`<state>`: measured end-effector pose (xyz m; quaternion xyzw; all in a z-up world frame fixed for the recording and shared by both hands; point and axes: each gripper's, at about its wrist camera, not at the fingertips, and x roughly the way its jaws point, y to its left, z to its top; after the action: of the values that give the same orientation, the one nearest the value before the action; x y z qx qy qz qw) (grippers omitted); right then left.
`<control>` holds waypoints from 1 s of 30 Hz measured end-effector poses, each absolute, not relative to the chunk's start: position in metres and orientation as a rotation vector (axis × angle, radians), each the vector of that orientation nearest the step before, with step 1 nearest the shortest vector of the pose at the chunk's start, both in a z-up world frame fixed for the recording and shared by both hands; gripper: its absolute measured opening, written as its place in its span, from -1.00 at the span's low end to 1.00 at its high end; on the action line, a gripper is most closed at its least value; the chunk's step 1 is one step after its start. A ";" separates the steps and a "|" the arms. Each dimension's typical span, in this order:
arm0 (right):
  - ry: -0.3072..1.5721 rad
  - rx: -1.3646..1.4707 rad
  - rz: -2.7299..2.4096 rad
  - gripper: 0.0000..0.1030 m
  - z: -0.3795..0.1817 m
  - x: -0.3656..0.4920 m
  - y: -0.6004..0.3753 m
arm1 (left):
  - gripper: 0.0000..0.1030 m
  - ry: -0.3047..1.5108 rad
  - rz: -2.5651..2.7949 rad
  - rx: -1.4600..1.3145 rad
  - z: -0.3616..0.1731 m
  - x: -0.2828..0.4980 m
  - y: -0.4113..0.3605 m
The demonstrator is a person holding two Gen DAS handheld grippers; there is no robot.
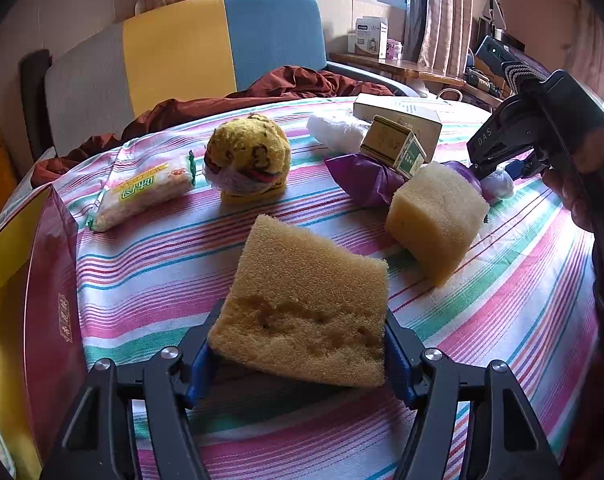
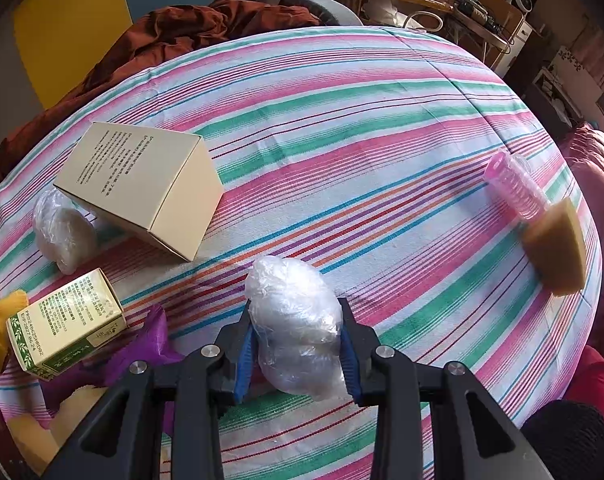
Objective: Organize objects
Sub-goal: 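Carry the yellow sponge into the tray with the left tool while the right tool grasps the plastic-wrapped bundle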
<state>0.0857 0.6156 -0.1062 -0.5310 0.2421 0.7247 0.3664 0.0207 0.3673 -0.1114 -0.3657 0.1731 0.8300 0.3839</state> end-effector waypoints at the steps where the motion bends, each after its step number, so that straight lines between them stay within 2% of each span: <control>1: 0.633 -1.365 1.862 -0.30 -0.107 0.087 0.617 | 0.35 0.441 2.115 -0.932 -0.111 0.021 0.367; 6: 0.678 -1.352 1.858 -0.29 -0.108 0.091 0.621 | 0.34 0.445 2.117 -0.931 -0.111 0.021 0.367; 15: 0.644 -1.357 1.872 -0.29 -0.109 0.092 0.621 | 0.27 0.461 2.124 -0.987 -0.102 0.022 0.364; 21: 0.616 -1.358 1.878 -0.29 -0.109 0.093 0.619 | 0.27 0.442 2.156 -0.863 -0.061 0.039 0.348; 30: 0.585 -1.358 1.884 -0.29 -0.107 0.095 0.614 | 0.27 0.395 2.254 -0.870 -0.028 0.027 0.301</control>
<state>0.0948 0.6138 -0.1071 -0.5281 0.2274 0.7323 0.3647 0.0272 0.3015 -0.0284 -0.3342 0.1519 0.8658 0.3400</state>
